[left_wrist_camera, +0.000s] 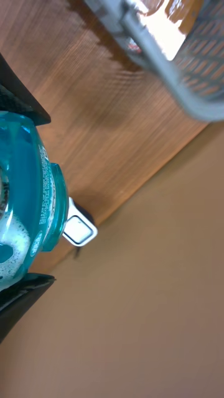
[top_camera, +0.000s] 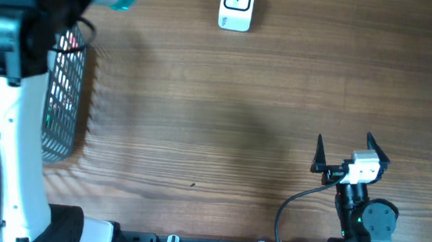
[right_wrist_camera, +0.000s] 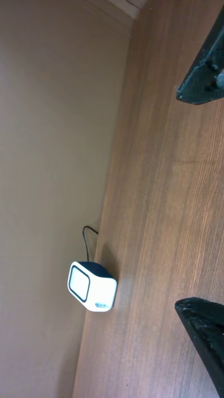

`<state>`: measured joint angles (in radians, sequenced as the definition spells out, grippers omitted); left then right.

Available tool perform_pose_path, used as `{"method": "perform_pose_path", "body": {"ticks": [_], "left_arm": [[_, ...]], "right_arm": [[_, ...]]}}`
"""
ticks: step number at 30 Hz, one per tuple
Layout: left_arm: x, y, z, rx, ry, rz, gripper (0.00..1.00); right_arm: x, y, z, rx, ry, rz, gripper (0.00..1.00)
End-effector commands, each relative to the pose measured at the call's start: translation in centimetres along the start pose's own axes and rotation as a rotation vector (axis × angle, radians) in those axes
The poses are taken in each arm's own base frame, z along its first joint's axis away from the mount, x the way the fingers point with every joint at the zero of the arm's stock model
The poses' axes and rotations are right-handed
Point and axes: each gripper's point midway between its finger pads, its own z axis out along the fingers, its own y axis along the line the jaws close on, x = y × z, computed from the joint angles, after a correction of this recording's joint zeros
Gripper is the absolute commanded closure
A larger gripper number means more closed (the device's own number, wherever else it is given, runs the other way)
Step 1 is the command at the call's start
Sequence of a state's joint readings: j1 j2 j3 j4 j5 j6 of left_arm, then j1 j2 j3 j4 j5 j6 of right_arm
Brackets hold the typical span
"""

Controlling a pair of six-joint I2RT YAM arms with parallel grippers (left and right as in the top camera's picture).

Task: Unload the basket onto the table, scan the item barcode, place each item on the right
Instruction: 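Lift the bottle out and carry it to the white scanner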

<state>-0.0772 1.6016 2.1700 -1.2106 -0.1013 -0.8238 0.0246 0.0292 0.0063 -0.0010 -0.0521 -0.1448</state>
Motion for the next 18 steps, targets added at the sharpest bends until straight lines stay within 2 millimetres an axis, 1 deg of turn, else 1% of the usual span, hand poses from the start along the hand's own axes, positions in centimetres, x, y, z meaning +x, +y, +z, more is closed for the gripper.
{"method": "perform_pose_path", "body": {"ticks": [1,4,6,8,10,14,16,17,18], "left_arm": [[2.0,-1.3,1.5,-0.061,-0.030,0.106,0.52],[4.6,-1.7,3.7,-0.096,0.033,0.161,0.52],[6.7,-1.5,6.0,-0.138,0.086,0.201,0.52],[8.6,-1.4,8.2,-0.169,0.135,0.279,0.52],[10.3,-1.2,9.8,-0.197,0.176,0.323,0.53],[13.7,-0.8,12.4,-0.240,0.249,0.445,0.53],[15.0,0.0,13.2,-0.279,0.282,0.501,0.53],[16.0,0.8,13.6,-0.319,0.314,0.523,0.53],[16.6,1.3,13.8,-0.340,0.333,0.537,0.55]], "right_arm": [[-0.1,0.3,0.0,-0.017,-0.004,-0.012,0.00],[-0.1,0.3,0.0,-0.017,-0.004,-0.012,0.00],[-0.1,0.3,0.0,-0.017,-0.004,-0.012,0.00],[-0.1,0.3,0.0,-0.017,-0.004,-0.012,0.00],[-0.1,0.3,0.0,-0.017,-0.005,-0.012,0.00],[-0.1,0.3,0.0,-0.017,-0.004,-0.012,0.00],[-0.1,0.3,0.0,-0.017,-0.005,-0.013,0.00],[-0.1,0.3,0.0,-0.017,-0.004,-0.012,0.00],[-0.1,0.3,0.0,-0.017,-0.004,-0.012,0.00]]}}
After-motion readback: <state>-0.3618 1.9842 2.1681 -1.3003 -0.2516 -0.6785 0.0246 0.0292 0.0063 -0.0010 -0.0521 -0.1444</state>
